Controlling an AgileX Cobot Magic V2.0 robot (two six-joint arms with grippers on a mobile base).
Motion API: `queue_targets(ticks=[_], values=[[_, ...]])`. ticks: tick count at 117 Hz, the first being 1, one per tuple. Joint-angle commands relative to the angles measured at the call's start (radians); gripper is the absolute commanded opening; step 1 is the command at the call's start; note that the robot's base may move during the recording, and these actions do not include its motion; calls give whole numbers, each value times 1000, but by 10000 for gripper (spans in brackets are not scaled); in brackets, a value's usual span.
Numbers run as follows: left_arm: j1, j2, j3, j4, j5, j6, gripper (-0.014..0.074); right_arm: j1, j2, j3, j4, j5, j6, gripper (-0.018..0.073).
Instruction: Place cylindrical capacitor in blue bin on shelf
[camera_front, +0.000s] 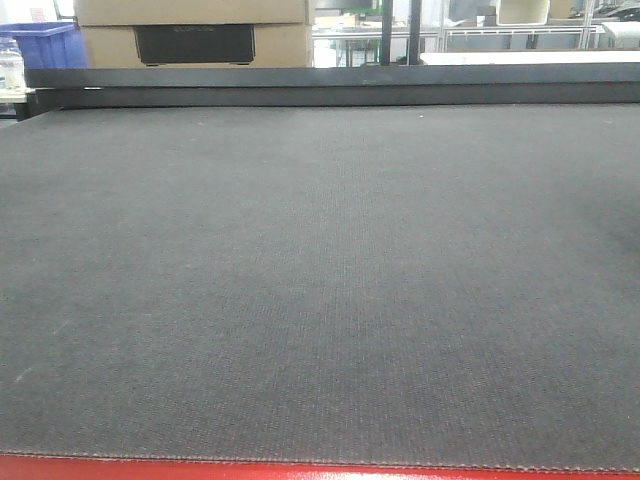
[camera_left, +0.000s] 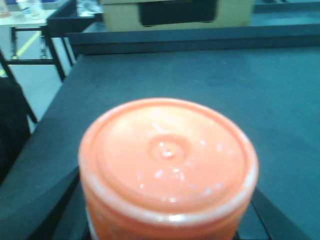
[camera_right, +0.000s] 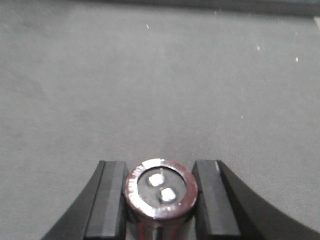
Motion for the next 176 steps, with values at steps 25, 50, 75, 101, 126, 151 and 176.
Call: queue_targets(ticks=[25,50,75,101,126,151,176], values=[[-102,-253,55,-32,132,10,-111,59,-159,-9,6,91,-1,-143],[-111,-385,132,-48,161,10,-111,89,-236,-9,4,144,-20,-143],[-111,-440,176,-48,194,10,-111,89,-301,-6,-2,146,-35,-143],[-111,-440,176,-48,203,10,-111,89,-307,-6,-2,140,-35,-143],[-111,-440,176,-48,198,10,-111,89,-307,-6,-2,140,-35,-143],[-111,-440,176,-48,198,10,-111,89,-307,-6,-2,140,-35,-143],[-111,-440,176,-48,198,10,-111,89,-307,-6,-2,140,-35,-143]])
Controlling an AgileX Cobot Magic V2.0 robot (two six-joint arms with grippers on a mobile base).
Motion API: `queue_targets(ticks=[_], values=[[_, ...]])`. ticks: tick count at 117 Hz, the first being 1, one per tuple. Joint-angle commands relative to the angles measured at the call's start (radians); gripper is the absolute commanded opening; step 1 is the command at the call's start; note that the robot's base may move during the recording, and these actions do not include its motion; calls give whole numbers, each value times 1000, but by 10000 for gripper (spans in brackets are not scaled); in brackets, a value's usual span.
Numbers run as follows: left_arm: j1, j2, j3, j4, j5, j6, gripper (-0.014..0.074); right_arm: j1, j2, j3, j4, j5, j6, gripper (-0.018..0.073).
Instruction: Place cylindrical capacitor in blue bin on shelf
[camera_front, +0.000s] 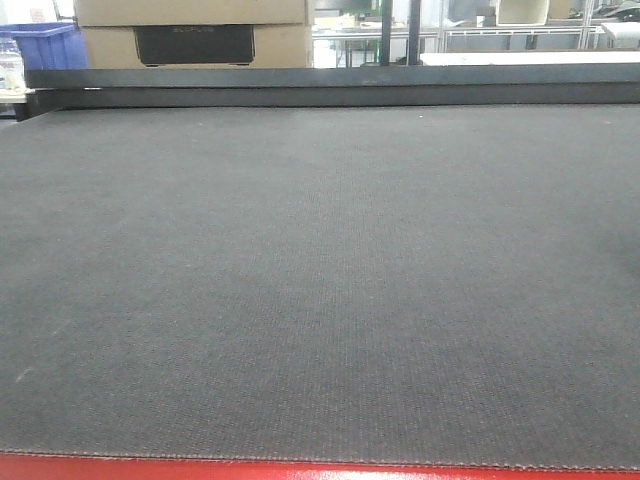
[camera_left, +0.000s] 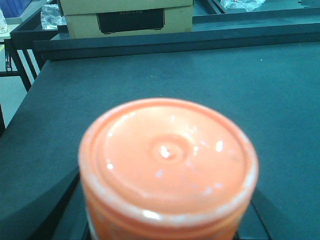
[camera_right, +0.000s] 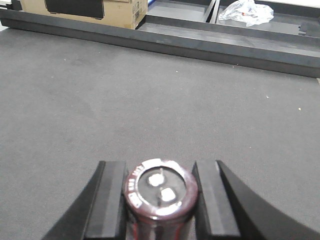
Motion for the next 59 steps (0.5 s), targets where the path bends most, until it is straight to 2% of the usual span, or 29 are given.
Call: queue_targets(ticks=[1,59], values=[[-7,-8,3,-8,-15,0,-111,3,-5,-6,-4,-20,-4,-143],[-7,-8,3,-8,-15,0,-111,3,-5,-6,-4,-20,-4,-143]])
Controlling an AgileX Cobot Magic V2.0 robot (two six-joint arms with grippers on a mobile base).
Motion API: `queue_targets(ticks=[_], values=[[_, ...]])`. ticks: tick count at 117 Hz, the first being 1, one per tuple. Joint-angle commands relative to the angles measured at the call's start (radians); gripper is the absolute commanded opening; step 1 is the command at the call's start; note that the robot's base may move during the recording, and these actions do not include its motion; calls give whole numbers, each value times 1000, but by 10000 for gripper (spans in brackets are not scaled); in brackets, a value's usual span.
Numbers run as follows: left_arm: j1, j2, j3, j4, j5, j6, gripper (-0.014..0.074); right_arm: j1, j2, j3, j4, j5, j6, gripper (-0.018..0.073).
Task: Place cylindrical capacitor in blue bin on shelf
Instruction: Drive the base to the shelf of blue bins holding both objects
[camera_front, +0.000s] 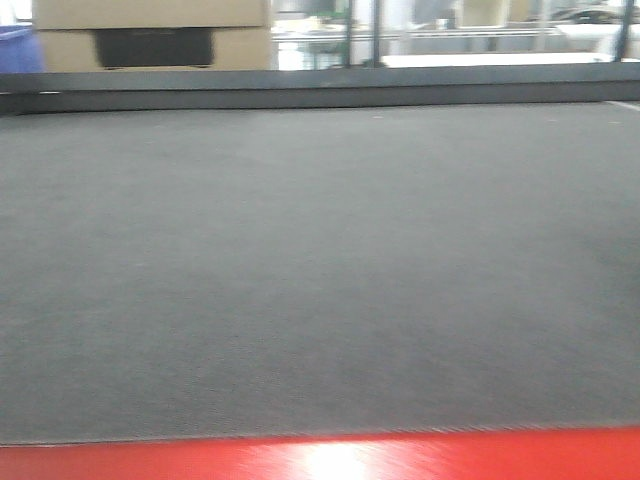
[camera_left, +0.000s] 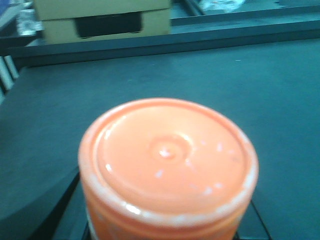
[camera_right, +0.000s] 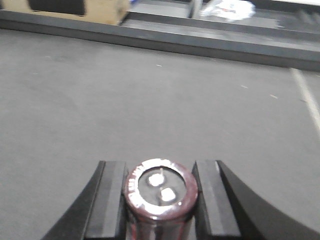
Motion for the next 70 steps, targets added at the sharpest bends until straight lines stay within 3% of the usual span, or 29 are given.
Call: queue_targets(ticks=[1,70], values=[[-7,-6,3,-8,-16,0,-111,1,-5,-6,-4,-20,-4,-143],[-7,-6,3,-8,-16,0,-111,1,-5,-6,-4,-20,-4,-143]])
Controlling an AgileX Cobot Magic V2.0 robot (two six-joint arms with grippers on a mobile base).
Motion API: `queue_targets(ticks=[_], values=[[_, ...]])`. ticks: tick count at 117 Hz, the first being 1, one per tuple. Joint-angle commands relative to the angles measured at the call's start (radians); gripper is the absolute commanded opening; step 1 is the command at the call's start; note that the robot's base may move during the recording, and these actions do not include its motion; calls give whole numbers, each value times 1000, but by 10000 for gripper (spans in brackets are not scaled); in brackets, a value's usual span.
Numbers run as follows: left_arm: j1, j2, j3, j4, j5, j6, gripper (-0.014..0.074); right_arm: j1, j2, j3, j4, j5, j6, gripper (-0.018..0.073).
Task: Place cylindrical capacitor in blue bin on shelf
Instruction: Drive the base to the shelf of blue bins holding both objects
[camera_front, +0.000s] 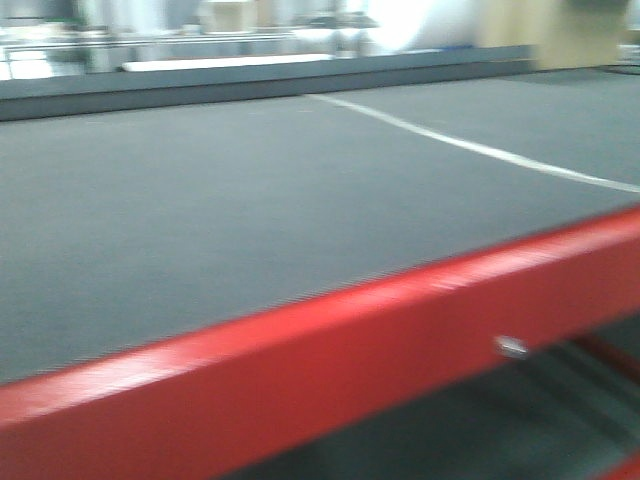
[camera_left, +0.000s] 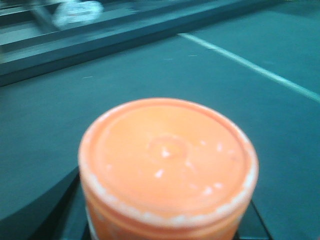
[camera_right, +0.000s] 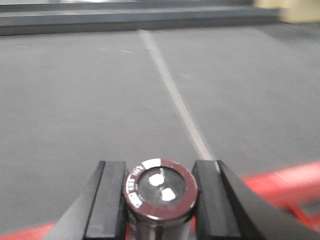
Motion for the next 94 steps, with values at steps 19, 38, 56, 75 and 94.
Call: queue_targets(ticks=[19,38,56,75,94], values=[[-7,-6,1,-8,-16,0,-111,2,-5,-6,-4,-20,-7,-143],[-7,-6,1,-6,-16,0,-111,2,-5,-6,-4,-20,-7,-143],[-7,-6,1,-6,-16,0,-111,2,-5,-6,-4,-20,-7,-143],[-7,-6,1,-6,-16,0,-111,2,-5,-6,-4,-20,-7,-143],[-7,-6,1,-6,-16,0,-111,2,-5,-6,-4,-20,-7,-143]])
